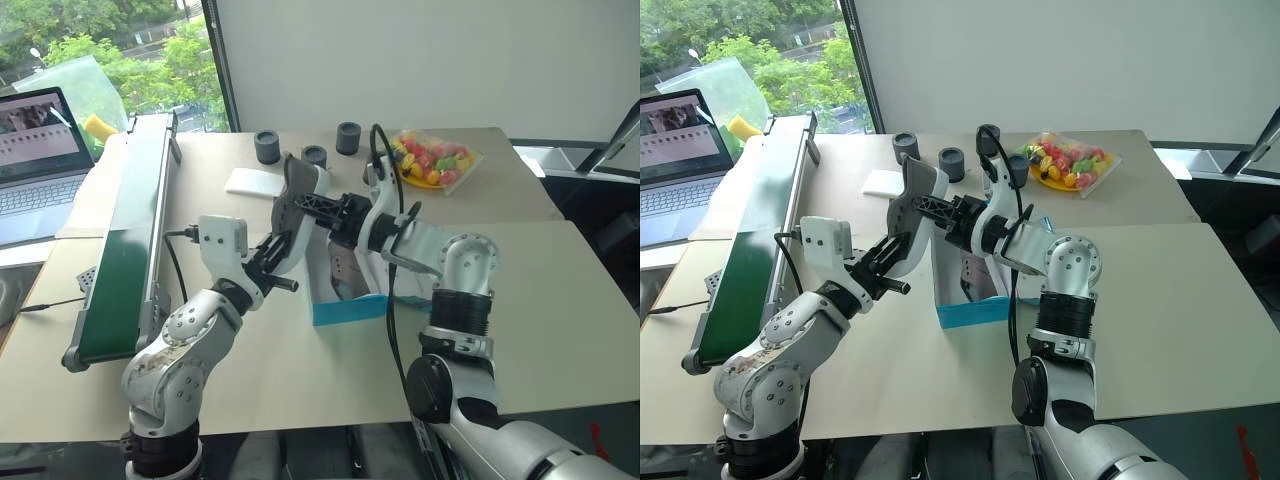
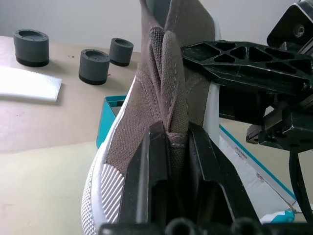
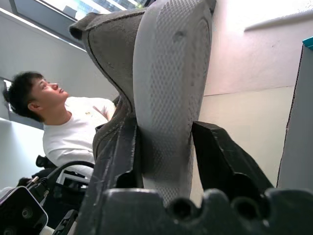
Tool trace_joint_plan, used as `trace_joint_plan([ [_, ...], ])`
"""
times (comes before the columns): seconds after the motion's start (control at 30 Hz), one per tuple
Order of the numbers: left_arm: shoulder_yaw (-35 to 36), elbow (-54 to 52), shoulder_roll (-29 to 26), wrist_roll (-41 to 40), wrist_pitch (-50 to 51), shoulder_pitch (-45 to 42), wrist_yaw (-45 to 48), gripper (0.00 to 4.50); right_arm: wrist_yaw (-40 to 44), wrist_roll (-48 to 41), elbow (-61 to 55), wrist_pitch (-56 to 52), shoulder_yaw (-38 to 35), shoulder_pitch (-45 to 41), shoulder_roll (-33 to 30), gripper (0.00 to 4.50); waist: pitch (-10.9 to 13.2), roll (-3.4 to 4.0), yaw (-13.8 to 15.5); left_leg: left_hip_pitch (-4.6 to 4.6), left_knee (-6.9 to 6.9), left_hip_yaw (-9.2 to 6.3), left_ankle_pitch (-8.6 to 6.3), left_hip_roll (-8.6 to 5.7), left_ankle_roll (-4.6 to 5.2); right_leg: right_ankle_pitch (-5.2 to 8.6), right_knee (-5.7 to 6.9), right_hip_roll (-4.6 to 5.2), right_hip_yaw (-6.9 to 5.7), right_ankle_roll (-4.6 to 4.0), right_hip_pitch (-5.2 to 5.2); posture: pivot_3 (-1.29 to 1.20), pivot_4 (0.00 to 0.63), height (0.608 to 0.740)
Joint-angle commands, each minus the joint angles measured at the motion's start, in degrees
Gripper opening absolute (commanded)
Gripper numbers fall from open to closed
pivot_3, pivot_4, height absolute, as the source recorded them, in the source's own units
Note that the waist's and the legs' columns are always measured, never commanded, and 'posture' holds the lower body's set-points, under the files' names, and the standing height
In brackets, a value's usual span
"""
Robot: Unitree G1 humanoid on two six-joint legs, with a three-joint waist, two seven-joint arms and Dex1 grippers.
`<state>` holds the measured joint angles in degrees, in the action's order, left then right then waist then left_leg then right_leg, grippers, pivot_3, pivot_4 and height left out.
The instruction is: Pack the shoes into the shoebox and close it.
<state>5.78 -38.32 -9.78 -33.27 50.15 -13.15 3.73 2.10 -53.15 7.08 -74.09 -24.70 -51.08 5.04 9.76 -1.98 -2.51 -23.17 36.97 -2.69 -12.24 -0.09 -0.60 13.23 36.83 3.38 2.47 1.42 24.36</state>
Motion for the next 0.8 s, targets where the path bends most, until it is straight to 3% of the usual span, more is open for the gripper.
trace_joint_plan([
  [0.03, -0.04, -1.03, -0.29, -0.09, -1.34, -0.88, 0.26, 0.00, 0.10, -3.88, -2.26, 0.89, -0.13, -1.19, 1.97, 0.61, 0.00, 0.00, 0.01, 0.00, 0.00, 0.00, 0.00, 0.00, 0.00, 0.00, 0.00, 0.00, 0.00, 0.00, 0.00, 0.00, 0.150, 0.740],
  [0.27, -1.35, -0.83, -2.42, 1.38, -2.20, 0.13, 1.22, 0.00, -2.19, -11.00, -1.54, -0.29, -2.65, -1.82, 3.24, 0.50, 0.00, 0.00, -0.03, 0.00, 0.00, 0.00, 0.00, 0.00, 0.00, 0.00, -0.01, 0.00, 0.00, 0.00, 0.00, 0.00, 0.150, 0.740],
  [0.33, -2.18, -0.83, -3.64, 2.41, -3.41, 0.63, 2.17, 0.99, -3.52, -12.44, -1.27, 0.20, -2.99, -1.85, 3.50, 0.49, 0.00, 0.00, -0.02, 0.00, 0.00, 0.00, 0.00, 0.01, 0.00, 0.00, -0.02, 0.00, 0.00, 0.00, 0.00, 0.00, 0.150, 0.740],
  [0.37, -2.57, -0.93, -4.25, 2.68, -3.51, 0.75, 2.59, 1.14, -4.35, -13.22, -1.16, 0.58, -3.20, -1.83, 3.71, 0.49, 0.00, 0.00, -0.03, 0.00, 0.00, 0.00, 0.00, 0.00, 0.00, 0.00, -0.01, 0.00, 0.00, 0.00, 0.00, 0.00, 0.150, 0.740],
  [0.47, -3.36, -1.40, -5.85, 2.88, -3.46, 1.05, 3.52, 2.33, -7.05, -14.81, -0.94, 2.29, -3.61, -1.71, 4.07, 0.49, 0.00, 0.01, -0.03, 0.00, 0.00, 0.00, 0.00, 0.01, 0.00, 0.00, -0.02, 0.00, 0.00, 0.00, -0.01, 0.00, 0.150, 0.740],
  [0.63, -1.75, -3.77, -10.24, 2.56, -3.81, 4.41, 6.35, 2.33, -9.69, -12.56, 1.44, 7.06, -4.01, -3.53, 0.46, 0.49, 0.01, 0.01, -0.09, 0.00, -0.02, 0.01, 0.00, 0.01, 0.00, 0.01, -0.04, -0.01, 0.00, 0.00, 0.00, 0.00, 0.150, 0.740],
  [0.8, 1.43, -5.59, -12.58, 0.64, -3.98, 7.67, 8.31, 2.33, -8.16, -9.09, 8.03, 8.00, -3.09, -8.18, -7.87, 0.49, 0.07, 0.11, -0.04, 0.00, -0.01, 0.03, 0.00, 0.01, 0.01, 0.00, -0.04, -0.01, 0.01, 0.00, 0.00, 0.00, 0.150, 0.740],
])
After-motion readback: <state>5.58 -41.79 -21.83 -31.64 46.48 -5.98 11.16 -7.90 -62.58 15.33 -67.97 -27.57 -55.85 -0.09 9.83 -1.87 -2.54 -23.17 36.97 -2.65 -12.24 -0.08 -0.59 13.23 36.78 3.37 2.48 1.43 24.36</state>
